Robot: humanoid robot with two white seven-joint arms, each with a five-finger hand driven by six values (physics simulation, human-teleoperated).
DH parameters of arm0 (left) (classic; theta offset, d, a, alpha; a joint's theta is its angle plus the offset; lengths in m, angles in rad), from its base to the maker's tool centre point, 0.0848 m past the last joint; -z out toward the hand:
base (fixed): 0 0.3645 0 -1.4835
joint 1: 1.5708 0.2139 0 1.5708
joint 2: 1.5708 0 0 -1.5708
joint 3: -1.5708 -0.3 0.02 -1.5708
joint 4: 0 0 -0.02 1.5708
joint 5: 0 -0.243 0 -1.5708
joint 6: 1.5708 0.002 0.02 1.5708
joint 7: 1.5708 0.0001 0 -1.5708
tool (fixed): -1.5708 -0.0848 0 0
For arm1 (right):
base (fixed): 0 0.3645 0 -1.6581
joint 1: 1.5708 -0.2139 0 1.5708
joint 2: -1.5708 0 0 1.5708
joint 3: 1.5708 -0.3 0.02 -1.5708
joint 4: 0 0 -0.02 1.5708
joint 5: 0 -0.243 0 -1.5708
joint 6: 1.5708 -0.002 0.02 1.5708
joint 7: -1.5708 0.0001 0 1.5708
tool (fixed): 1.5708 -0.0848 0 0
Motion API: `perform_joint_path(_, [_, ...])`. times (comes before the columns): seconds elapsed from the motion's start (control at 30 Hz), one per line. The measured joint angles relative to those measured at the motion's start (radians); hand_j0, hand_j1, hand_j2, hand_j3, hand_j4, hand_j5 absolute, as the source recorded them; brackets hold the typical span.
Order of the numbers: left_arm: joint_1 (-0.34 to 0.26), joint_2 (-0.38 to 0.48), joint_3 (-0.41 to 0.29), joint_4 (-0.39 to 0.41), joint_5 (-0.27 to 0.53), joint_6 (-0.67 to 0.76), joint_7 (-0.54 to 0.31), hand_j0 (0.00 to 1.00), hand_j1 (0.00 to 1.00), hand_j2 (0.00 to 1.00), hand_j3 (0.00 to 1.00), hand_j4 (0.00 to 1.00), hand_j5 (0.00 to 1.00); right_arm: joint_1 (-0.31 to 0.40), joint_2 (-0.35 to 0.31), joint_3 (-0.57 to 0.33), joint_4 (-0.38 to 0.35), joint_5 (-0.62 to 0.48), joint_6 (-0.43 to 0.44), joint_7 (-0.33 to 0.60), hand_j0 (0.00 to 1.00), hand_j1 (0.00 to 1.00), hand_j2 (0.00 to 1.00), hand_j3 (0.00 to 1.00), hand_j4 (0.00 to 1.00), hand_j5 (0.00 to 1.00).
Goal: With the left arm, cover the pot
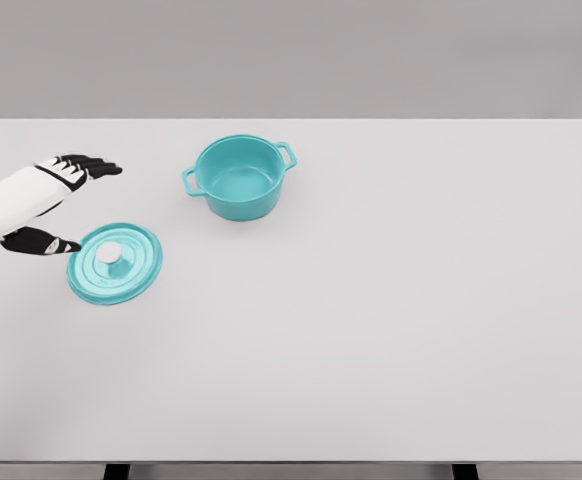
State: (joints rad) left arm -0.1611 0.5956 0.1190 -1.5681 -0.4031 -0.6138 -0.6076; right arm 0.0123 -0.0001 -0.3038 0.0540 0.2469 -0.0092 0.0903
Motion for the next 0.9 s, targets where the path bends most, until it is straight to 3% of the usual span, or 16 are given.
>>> perform_joint_path(0.07, [0.002,0.002,-0.003,0.000,-0.001,0.000,-0.002,0.98,0.98,0.98,0.98,0.98,0.98,0.000,0.000,0.000,0.000,0.000,0.000,0.000,1.00,1.00,1.00,1.00,1.00,1.00])
perform_joint_path(0.1, [0.003,0.003,-0.004,-0.001,-0.001,0.000,-0.002,0.89,0.89,0.89,0.89,0.89,0.89,0.000,0.000,0.000,0.000,0.000,0.000,0.000,1.00,1.00,1.00,1.00,1.00,1.00])
perform_joint_path(0.2, [0.017,0.005,-0.006,-0.002,-0.003,0.000,-0.003,0.77,0.77,0.77,0.77,0.77,0.77,-0.002,0.000,0.000,0.000,0.000,0.000,0.000,1.00,1.00,1.00,1.00,1.00,1.00])
perform_joint_path(0.43, [0.052,0.008,-0.008,-0.003,-0.013,0.000,-0.004,0.79,0.79,0.79,0.79,0.79,0.79,0.000,0.000,0.000,0.000,0.000,0.000,0.000,1.00,1.00,1.00,1.00,1.00,1.00])
perform_joint_path(0.9, [0.054,0.007,-0.015,-0.008,-0.082,0.000,-0.004,0.80,0.80,0.80,0.80,0.80,0.80,0.000,0.000,0.000,0.000,0.000,0.000,0.000,1.00,1.00,1.00,1.00,1.00,1.00])
